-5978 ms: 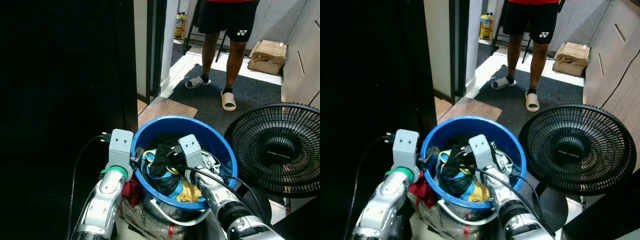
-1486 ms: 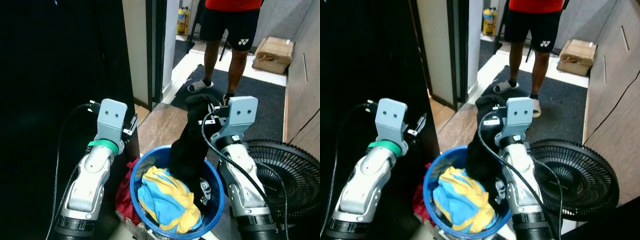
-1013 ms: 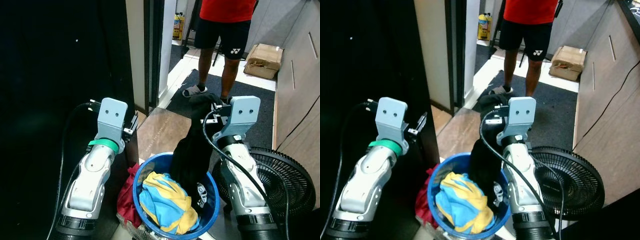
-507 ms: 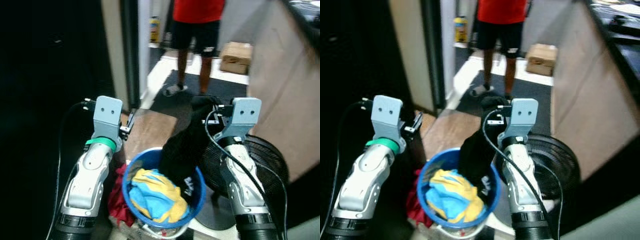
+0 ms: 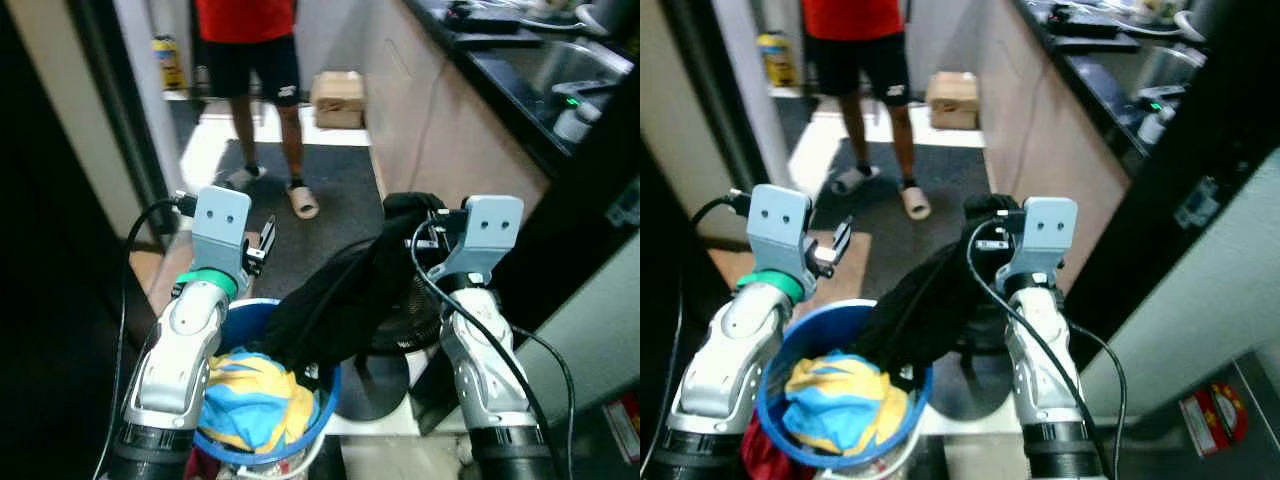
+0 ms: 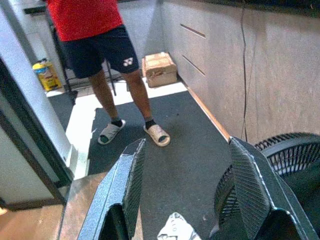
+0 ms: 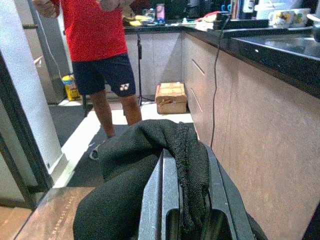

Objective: Clothes washing

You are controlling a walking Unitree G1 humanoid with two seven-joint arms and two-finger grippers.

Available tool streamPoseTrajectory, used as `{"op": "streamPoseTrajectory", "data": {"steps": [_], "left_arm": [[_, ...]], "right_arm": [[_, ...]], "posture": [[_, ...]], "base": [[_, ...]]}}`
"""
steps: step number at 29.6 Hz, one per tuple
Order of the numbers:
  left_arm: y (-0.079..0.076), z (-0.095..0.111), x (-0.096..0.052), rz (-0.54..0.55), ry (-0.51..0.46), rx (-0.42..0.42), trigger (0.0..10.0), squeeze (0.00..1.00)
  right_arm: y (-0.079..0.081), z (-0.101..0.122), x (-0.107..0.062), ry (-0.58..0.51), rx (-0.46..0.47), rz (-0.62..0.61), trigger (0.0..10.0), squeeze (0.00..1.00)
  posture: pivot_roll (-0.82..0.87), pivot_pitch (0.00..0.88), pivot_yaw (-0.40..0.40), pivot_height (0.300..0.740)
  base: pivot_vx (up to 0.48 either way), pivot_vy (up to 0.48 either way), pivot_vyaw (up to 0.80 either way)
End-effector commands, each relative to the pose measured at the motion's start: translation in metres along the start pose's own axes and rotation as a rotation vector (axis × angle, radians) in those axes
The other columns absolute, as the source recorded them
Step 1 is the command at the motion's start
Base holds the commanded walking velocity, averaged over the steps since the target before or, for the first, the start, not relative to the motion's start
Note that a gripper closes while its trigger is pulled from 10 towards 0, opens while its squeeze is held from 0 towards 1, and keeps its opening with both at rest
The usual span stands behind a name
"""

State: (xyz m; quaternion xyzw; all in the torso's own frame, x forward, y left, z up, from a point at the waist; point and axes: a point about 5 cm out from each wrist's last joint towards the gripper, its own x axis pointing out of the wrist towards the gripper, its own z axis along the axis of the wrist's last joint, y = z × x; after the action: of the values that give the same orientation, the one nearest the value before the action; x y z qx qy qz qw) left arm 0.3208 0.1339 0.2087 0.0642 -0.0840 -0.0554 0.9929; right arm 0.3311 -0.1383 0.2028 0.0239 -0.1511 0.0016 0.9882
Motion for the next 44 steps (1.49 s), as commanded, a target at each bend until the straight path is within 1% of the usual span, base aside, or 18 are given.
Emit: {"op": "streamPoseTrajectory", "data": {"steps": [1, 27, 41, 44], "left_arm": [[-0.003, -0.002, 0.0, -0.012, 0.017, -0.013, 10.0, 0.0], [0.0, 0.001, 0.001, -0.014, 0.011, -0.005, 10.0, 0.0], [0.0, 0.007, 0.005, -0.016, -0.011, -0.002, 10.0, 0.0], [0.0, 0.011, 0.006, -0.015, -0.022, 0.001, 10.0, 0.0]], "right_arm": [[-0.004, 0.001, 0.001, -0.005, 0.004, -0.018, 10.0, 0.0], [-0.002, 0.002, 0.001, -0.019, 0.004, -0.022, 10.0, 0.0], [0.0, 0.009, 0.004, -0.047, 0.009, -0.025, 10.0, 0.0], [0.002, 0.016, 0.006, -0.076, 0.007, -0.015, 10.0, 0.0]], "posture": [[0.13, 0.022, 0.033, 0.724], [0.14, 0.025, 0.044, 0.724], [0.14, 0.023, 0.048, 0.724], [0.14, 0.022, 0.047, 0.724]], "base": [[0.0, 0.0, -0.8], [0.0, 0.0, -0.8], [0.0, 0.0, -0.8], [0.0, 0.0, -0.8]]}}
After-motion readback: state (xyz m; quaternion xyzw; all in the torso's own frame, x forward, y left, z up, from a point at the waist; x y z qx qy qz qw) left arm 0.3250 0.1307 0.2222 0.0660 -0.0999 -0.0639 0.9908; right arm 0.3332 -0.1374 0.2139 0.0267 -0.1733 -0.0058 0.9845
